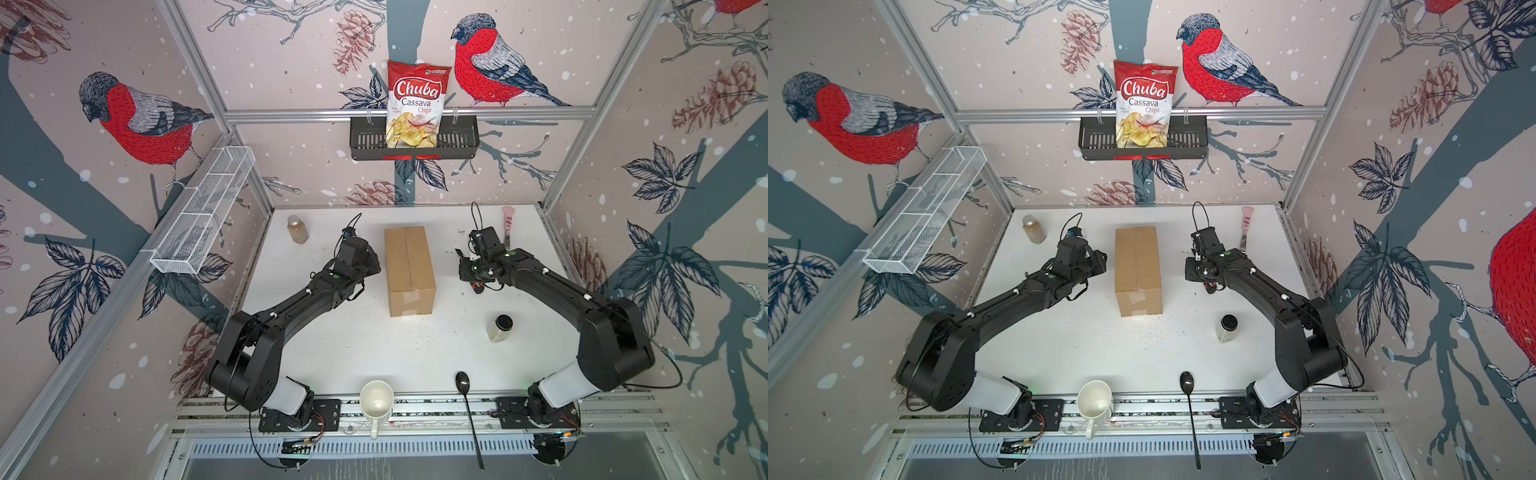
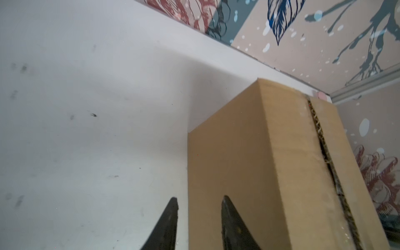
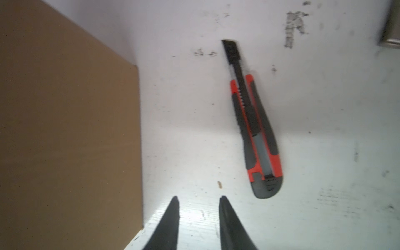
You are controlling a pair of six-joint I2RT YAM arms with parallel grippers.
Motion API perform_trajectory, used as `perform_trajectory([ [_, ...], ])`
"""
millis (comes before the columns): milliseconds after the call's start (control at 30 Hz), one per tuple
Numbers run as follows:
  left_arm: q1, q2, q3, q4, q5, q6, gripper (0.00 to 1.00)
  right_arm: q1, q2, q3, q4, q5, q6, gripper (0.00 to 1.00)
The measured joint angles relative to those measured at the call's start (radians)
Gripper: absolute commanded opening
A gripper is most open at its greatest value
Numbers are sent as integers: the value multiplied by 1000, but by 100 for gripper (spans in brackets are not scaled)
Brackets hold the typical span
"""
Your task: Unpack the express box
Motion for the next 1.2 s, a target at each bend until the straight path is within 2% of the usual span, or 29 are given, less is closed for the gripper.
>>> perform_trajectory([
  [233, 6, 126, 112, 15, 34, 20, 35, 118, -26, -41, 71, -86, 56, 9],
  [367, 19, 212, 211, 35, 43, 42, 35, 220, -20, -49, 100, -108, 103, 9],
  [533, 58, 311, 327, 36, 116, 68, 37, 362, -24, -76, 171, -153, 150, 9],
  [633, 112, 344, 375, 43, 146, 87, 38, 380, -79, -125, 182, -170, 176, 10],
  [800, 184, 304, 418, 2, 160, 118, 39, 295, -176, -153, 151, -154, 179, 10],
  [967, 184, 114, 390, -63, 125, 138, 38, 103, -196, -88, 98, -132, 139, 11],
  [1067, 125, -23, 314, -115, 45, 135, 37, -12, -146, 5, 97, -120, 88, 11],
  [1200, -37, -181, 192, -219, -68, 76, 36, -127, -5, 146, 94, -121, 14, 11],
])
